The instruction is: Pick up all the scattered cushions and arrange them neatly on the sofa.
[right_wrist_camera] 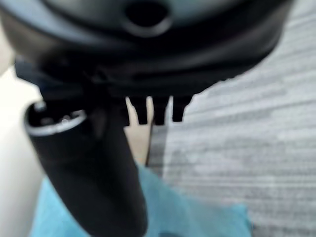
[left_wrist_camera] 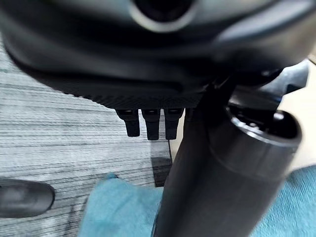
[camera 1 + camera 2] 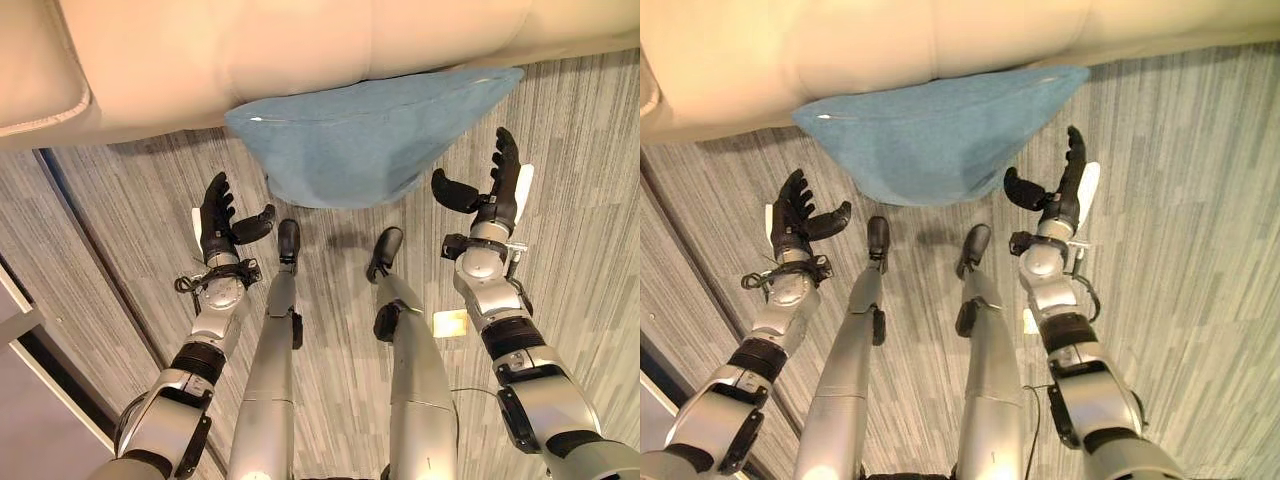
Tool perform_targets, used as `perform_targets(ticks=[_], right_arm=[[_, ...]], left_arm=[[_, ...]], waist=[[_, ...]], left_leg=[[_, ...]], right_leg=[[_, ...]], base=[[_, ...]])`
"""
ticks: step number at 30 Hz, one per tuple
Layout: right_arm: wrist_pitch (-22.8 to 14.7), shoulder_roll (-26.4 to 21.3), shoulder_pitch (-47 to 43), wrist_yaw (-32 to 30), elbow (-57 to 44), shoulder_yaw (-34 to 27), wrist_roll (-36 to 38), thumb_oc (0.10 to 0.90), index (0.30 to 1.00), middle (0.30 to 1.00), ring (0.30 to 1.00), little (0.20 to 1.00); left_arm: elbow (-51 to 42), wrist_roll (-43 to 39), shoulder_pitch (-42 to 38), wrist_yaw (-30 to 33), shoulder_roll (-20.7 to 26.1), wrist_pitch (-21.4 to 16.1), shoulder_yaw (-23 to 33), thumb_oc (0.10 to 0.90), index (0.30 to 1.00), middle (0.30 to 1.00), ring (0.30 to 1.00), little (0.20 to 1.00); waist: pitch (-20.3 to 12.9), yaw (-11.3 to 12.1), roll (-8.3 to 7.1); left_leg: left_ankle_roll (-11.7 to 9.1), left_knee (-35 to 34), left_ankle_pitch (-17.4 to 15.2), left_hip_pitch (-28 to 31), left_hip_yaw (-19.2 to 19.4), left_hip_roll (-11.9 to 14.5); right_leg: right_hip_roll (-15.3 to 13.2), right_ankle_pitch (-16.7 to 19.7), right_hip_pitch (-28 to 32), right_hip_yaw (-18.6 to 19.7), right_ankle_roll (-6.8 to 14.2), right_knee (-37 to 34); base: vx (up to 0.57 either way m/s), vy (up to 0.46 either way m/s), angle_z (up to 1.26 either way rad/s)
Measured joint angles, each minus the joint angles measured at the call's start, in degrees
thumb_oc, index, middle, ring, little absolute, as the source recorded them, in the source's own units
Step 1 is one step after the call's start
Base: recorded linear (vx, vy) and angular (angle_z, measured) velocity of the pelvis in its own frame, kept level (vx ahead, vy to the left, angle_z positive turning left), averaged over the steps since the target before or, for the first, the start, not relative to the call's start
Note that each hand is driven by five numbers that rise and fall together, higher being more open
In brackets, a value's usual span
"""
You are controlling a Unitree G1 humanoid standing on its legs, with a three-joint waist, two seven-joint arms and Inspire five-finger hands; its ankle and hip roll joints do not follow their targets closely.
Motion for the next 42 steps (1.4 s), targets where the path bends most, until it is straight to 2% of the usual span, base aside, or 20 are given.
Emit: perform_targets(ticks=[3, 8, 13, 18, 20, 21, 22, 23, 26, 28, 30, 31, 33, 34, 35, 36, 37, 39, 42], right_arm=[[-1.1, -1.2, -0.2, 0.1, -1.6, -1.1, 1.4, 0.800, 0.900, 0.900, 0.900, 0.900], [-2.5, -4.6, -5.5, 0.4, -1.7, -2.4, 5.8, 0.800, 0.900, 0.900, 0.900, 0.900], [-3.8, -7.7, -15.5, 4.8, -0.3, 1.4, 13.0, 0.800, 0.900, 0.900, 0.900, 0.900], [-3.8, -7.1, -17.6, 8.6, 1.1, 7.5, 19.1, 0.800, 0.900, 0.900, 0.900, 0.900], [-3.9, -5.0, -17.7, 9.4, 1.1, 8.7, 21.6, 0.800, 0.900, 0.900, 0.900, 0.900], [-3.9, -4.4, -17.8, 9.7, 1.1, 9.4, 22.7, 0.596, 0.594, 0.594, 0.594, 0.594], [-3.9, -4.1, -17.8, 10.3, 1.1, 9.8, 22.9, 0.493, 0.439, 0.439, 0.439, 0.439], [-3.9, -4.0, -17.9, 10.5, 1.1, 9.9, 23.0, 0.400, 0.300, 0.300, 0.300, 0.300], [-3.9, -3.9, -16.6, 11.5, 1.1, 11.1, 23.9, 0.400, 0.300, 0.300, 0.300, 0.300], [-4.2, -5.0, -15.3, 12.2, 0.8, 9.9, 23.9, 0.400, 0.300, 0.300, 0.300, 0.300], [-4.3, -3.8, -10.9, 13.9, -0.2, 8.9, 23.8, 0.400, 0.300, 0.300, 0.300, 0.300], [-5.2, -3.6, -4.6, 14.4, -4.8, 8.6, 23.6, 0.400, 0.300, 0.300, 0.300, 0.300], [-6.0, -2.9, 0.7, 15.1, -10.7, 5.6, 23.1, 0.400, 0.300, 0.300, 0.300, 0.300], [-6.0, -1.5, 3.7, 15.3, -11.3, 4.8, 22.3, 0.400, 0.300, 0.300, 0.300, 0.300], [-6.7, -1.0, 8.9, 15.4, -13.5, 4.8, 21.5, 0.400, 0.300, 0.300, 0.300, 0.300], [-8.1, -0.7, 12.0, 15.5, -15.4, 4.4, 20.8, 0.400, 0.300, 0.300, 0.300, 0.300], [-8.0, -0.6, 12.9, 15.8, -15.6, 3.8, 20.5, 0.400, 0.300, 0.300, 0.300, 0.300], [-7.7, 0.9, 15.5, 15.9, -17.4, 2.8, 19.6, 0.400, 0.300, 0.300, 0.300, 0.300], [-7.7, 2.1, 23.6, 16.5, -21.6, 2.9, 17.5, 0.400, 0.300, 0.300, 0.300, 0.300]], left_arm=[[-0.7, -0.4, -2.0, -0.1, 0.2, -0.1, -0.2, 0.800, 0.900, 0.900, 0.900, 0.900], [-1.8, -1.3, -8.1, -0.2, 2.6, -0.2, -1.1, 0.800, 0.900, 0.900, 0.900, 0.900], [-1.0, -5.0, -15.1, -2.4, 4.7, -0.2, -4.0, 0.800, 0.900, 0.900, 0.900, 0.900], [-1.1, -6.6, -15.8, -3.7, 4.7, -0.2, -6.6, 0.800, 0.900, 0.900, 0.900, 0.900], [-1.1, -6.8, -16.1, -3.7, 4.1, -0.2, -6.8, 0.800, 0.900, 0.900, 0.900, 0.900], [-1.1, -7.6, -16.2, -3.7, 3.7, -0.2, -6.8, 0.591, 0.587, 0.587, 0.587, 0.587], [-1.1, -7.7, -16.1, -3.7, 3.6, -0.2, -6.8, 0.544, 0.516, 0.516, 0.516, 0.516], [-1.1, -8.0, -16.1, -3.7, 3.3, -0.1, -6.7, 0.400, 0.300, 0.300, 0.300, 0.300], [-1.2, -9.9, -15.0, -3.6, 3.0, 0.1, -5.9, 0.400, 0.300, 0.300, 0.300, 0.300], [-2.2, -9.9, -13.6, -3.6, 4.2, 0.1, -4.2, 0.400, 0.300, 0.300, 0.300, 0.300], [-2.7, -9.8, -10.3, -3.6, 2.9, 0.2, -3.0, 0.400, 0.300, 0.300, 0.300, 0.300], [-5.9, -9.6, -5.6, -3.6, 2.1, 0.0, -2.5, 0.400, 0.300, 0.300, 0.300, 0.300], [-10.4, -8.6, -2.4, -3.8, 2.0, 0.0, -1.4, 0.400, 0.300, 0.300, 0.300, 0.300], [-11.5, -8.6, 0.5, -4.1, 1.1, 0.0, -0.9, 0.400, 0.300, 0.300, 0.300, 0.300], [-13.8, -8.5, 5.5, -5.1, -0.3, -0.1, -0.7, 0.400, 0.300, 0.300, 0.300, 0.300], [-16.5, -8.0, 9.4, -6.1, -0.5, -1.2, -0.7, 0.400, 0.300, 0.300, 0.300, 0.300], [-16.9, -7.6, 10.8, -6.6, -0.5, -1.2, -0.4, 0.400, 0.300, 0.300, 0.300, 0.300], [-17.9, -7.5, 13.5, -7.9, -1.0, -1.0, -0.4, 0.400, 0.300, 0.300, 0.300, 0.300], [-19.9, -7.3, 21.2, -9.4, -1.6, -1.1, -0.6, 0.400, 0.300, 0.300, 0.300, 0.300]], waist=[[0.0, -0.1, -0.01], [-0.1, -0.3, 0.03], [-0.1, 0.1, 0.08], [-0.1, 0.1, 0.08], [-0.1, 0.0, 0.08], [-0.1, 0.0, 0.08], [-0.1, 0.0, 0.09], [-0.1, 0.0, 0.09], [-0.9, 0.0, 0.13], [-2.5, 0.1, 0.50], [-1.8, 0.1, 0.56], [-6.4, 0.1, 1.15], [-6.9, 0.7, 1.36], [-6.3, 1.1, 1.51], [-8.2, 1.3, 1.79], [-8.7, 1.7, 1.91], [-8.8, 1.7, 1.90], [-6.1, 2.0, 2.46], [-8.1, 1.8, 2.27]], left_leg=[[0.0, 0.0, 0.0, -1.2, 0.2, 0.0], [-0.6, 0.0, 0.9, -5.9, -0.2, 0.1], [-0.8, 0.2, 1.6, -9.3, -0.2, 0.0], [-0.7, 0.2, 1.9, -9.3, -0.3, -0.3], [-0.8, 0.2, 2.1, -9.3, -0.3, -0.3], [-0.9, 0.1, 2.2, -9.2, -0.3, -0.2], [-1.0, 0.1, 2.3, -9.1, -0.4, -0.2], [-1.0, 0.1, 2.4, -8.9, -0.3, -0.2], [-1.1, -2.4, 3.8, -6.2, -0.4, -0.1], [-1.4, -3.2, 4.8, -7.3, -0.7, -0.1], [-1.6, -5.6, 5.6, -2.0, -1.2, 0.1], [-1.6, -6.0, 5.5, -3.0, -1.5, -0.1], [-1.6, -6.4, 5.5, -1.8, -1.5, -0.1], [-1.6, -7.5, 5.7, 2.2, -1.6, 0.1], [-1.7, -8.3, 4.9, 4.8, -2.0, 0.2], [-1.8, -8.8, 5.3, 6.8, -2.4, -0.2], [-1.8, -9.1, 5.4, 8.1, -2.4, 0.3], [-2.0, -11.3, 5.9, 15.0, -3.4, 0.9], [-2.0, -14.0, 5.5, 22.4, -4.2, 1.6]], right_leg=[[0.0, 0.0, -1.4, 0.3, 0.0, 0.1], [0.0, 0.0, -6.4, 0.0, 0.0, 1.3], [-0.4, -0.1, -10.4, 0.0, -0.1, 2.7], [-0.7, -0.1, -10.5, 0.0, -0.1, 3.1], [-0.7, -0.1, -10.6, 0.0, -0.1, 3.3], [-0.7, -0.1, -10.6, 0.0, -0.1, 3.4], [-0.7, 0.0, -10.5, -0.1, -0.3, 3.5], [-0.6, 0.1, -10.4, 0.0, -0.4, 3.5], [-0.7, 0.3, -8.7, -0.1, -0.6, 3.3], [-0.6, 0.5, -10.1, -0.4, -0.9, 3.5], [-0.5, 0.6, -5.2, -0.9, -1.1, 2.1], [-0.6, 0.1, -6.1, -1.1, -0.4, 2.3], [-0.6, 0.0, -5.0, -1.2, -0.3, 2.1], [-0.4, 0.1, -0.9, -1.6, -0.4, 1.1], [0.0, -0.9, 1.9, -1.9, 0.4, 0.3], [0.1, -1.1, 3.9, -2.2, 0.3, 0.3], [0.1, -1.1, 5.3, -2.6, 0.2, 0.3], [0.4, -1.1, 12.7, -4.1, 0.0, -1.7], [1.1, -2.2, 20.3, -5.1, 1.0, -3.9]], base=[[0.00, -0.036, -0.01], [0.00, -0.044, 0.02], [0.02, -0.015, 0.03], [0.01, -0.003, 0.02], [0.00, 0.000, 0.00], [0.00, 0.000, 0.00], [0.00, 0.000, 0.00], [0.00, 0.000, 0.00], [-0.01, 0.001, 0.01], [-0.03, -0.004, 0.04], [-0.03, -0.022, 0.05], [-0.02, -0.030, 0.07], [-0.07, -0.047, 0.04], [-0.11, -0.063, 0.02], [-0.10, -0.122, 0.08], [-0.01, -0.110, 0.10], [0.01, -0.137, 0.09], [0.04, -0.084, 0.08], [0.08, -0.072, 0.09]])
